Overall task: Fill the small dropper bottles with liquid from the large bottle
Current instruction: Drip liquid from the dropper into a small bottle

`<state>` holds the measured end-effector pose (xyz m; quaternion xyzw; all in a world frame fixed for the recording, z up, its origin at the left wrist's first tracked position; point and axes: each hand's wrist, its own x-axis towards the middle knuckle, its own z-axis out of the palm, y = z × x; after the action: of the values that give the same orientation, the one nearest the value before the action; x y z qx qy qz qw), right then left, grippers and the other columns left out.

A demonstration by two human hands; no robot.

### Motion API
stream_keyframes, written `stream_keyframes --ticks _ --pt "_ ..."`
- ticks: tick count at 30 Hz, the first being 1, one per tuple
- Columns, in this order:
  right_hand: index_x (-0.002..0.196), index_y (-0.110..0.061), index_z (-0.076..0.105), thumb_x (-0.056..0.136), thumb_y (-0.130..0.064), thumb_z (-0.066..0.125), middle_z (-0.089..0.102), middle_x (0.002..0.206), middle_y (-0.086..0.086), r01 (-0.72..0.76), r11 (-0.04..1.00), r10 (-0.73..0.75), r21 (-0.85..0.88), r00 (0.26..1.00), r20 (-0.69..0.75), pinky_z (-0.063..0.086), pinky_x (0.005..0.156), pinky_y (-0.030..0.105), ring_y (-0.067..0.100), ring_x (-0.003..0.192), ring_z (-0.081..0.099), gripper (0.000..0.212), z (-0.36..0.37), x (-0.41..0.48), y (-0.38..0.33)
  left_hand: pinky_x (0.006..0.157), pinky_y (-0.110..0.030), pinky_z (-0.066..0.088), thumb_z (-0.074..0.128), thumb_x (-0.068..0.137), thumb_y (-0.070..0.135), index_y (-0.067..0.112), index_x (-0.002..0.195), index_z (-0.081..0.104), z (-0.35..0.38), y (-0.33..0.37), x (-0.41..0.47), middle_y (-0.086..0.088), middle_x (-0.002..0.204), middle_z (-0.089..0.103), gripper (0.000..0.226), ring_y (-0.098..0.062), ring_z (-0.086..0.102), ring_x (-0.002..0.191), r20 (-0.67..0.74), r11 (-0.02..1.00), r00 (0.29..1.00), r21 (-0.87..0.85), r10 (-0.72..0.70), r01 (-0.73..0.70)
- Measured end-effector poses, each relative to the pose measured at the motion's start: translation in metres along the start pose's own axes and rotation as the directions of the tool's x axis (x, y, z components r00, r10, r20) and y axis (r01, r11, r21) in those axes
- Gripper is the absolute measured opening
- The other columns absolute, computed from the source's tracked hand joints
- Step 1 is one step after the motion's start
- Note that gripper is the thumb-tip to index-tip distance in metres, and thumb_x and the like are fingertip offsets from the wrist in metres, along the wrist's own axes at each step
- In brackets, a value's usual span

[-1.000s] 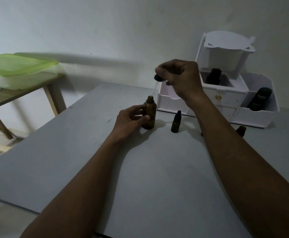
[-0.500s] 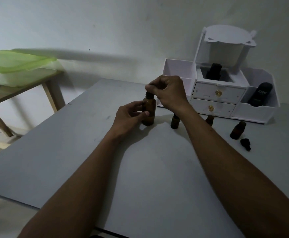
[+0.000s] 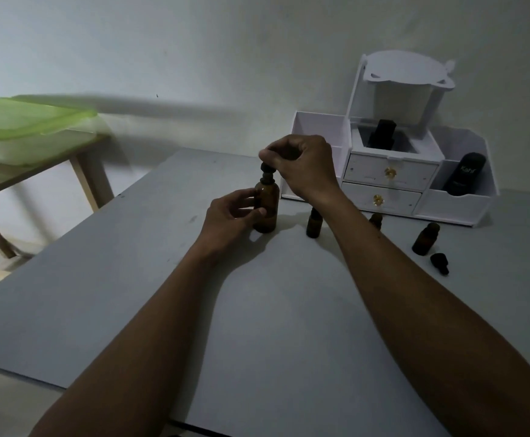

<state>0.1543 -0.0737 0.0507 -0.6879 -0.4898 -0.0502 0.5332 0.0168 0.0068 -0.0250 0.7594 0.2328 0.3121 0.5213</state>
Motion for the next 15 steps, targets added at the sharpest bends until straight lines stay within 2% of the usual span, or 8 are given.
stream_keyframes --ticks 4,6,8,10,12,15 --pt "0.094 -0.008 0.076 0.086 -0.020 0.076 0.074 0.079 -0.004 0.033 0.995 -0.030 0.090 0.999 -0.033 0.052 0.069 0.006 -0.005 0.067 0.070 0.015 -0.020 0.011 -0.021 0.100 -0.041 0.052 0.074 0.087 0.017 0.019 0.138 0.056 0.000 -0.003 0.002 0.000 0.123 0.066 0.054 -0.014 0.064 0.110 -0.020 1.000 1.000 0.007 0.006 -0.005" --pt "0.094 -0.008 0.075 0.086 -0.019 0.075 0.073 0.077 -0.007 0.058 0.989 -0.046 0.139 0.995 -0.086 0.056 0.071 0.011 -0.004 0.068 0.071 0.013 -0.033 0.016 -0.033 0.096 -0.035 0.053 0.076 0.084 0.021 0.022 0.140 0.053 0.002 -0.004 0.002 -0.003 0.130 0.063 0.060 -0.015 0.061 0.115 -0.125 0.996 0.990 0.075 0.060 -0.051" --pt "0.095 -0.008 0.074 0.087 -0.018 0.074 0.071 0.077 -0.011 0.100 0.979 -0.070 0.180 0.984 -0.163 0.056 0.069 0.013 -0.004 0.069 0.071 0.012 -0.052 0.019 -0.044 0.086 -0.022 0.052 0.077 0.083 0.024 0.020 0.138 0.053 0.006 0.001 -0.002 -0.004 0.130 0.062 0.060 -0.014 0.059 0.113 -0.294 0.979 0.939 0.151 0.179 -0.139" --pt "0.096 -0.007 0.072 0.089 -0.017 0.072 0.072 0.079 -0.008 0.132 0.966 -0.078 0.224 0.968 -0.237 0.055 0.065 0.014 -0.002 0.070 0.072 0.012 -0.074 0.018 -0.052 0.076 -0.017 0.050 0.077 0.084 0.027 0.018 0.131 0.058 0.009 0.010 -0.007 -0.001 0.121 0.066 0.051 -0.010 0.061 0.105 -0.425 0.947 0.850 0.217 0.312 -0.239" --pt "0.096 -0.006 0.072 0.089 -0.017 0.072 0.074 0.081 -0.004 0.133 0.956 -0.056 0.262 0.957 -0.283 0.056 0.063 0.016 0.001 0.072 0.073 0.013 -0.097 0.013 -0.054 0.071 -0.021 0.052 0.074 0.085 0.027 0.017 0.120 0.064 0.016 0.022 -0.013 0.003 0.107 0.068 0.038 -0.007 0.064 0.094 -0.465 0.913 0.786 0.239 0.408 -0.332" --pt "0.097 -0.008 0.072 0.089 -0.020 0.073 0.075 0.081 -0.006 0.097 0.963 -0.013 0.251 0.948 -0.319 0.060 0.063 0.025 0.006 0.074 0.075 0.014 -0.131 0.005 -0.043 0.067 -0.025 0.056 0.073 0.086 0.017 0.012 0.105 0.069 0.040 0.046 -0.027 0.001 0.087 0.070 0.019 -0.009 0.066 0.076 -0.417 0.864 0.758 0.198 0.502 -0.463"
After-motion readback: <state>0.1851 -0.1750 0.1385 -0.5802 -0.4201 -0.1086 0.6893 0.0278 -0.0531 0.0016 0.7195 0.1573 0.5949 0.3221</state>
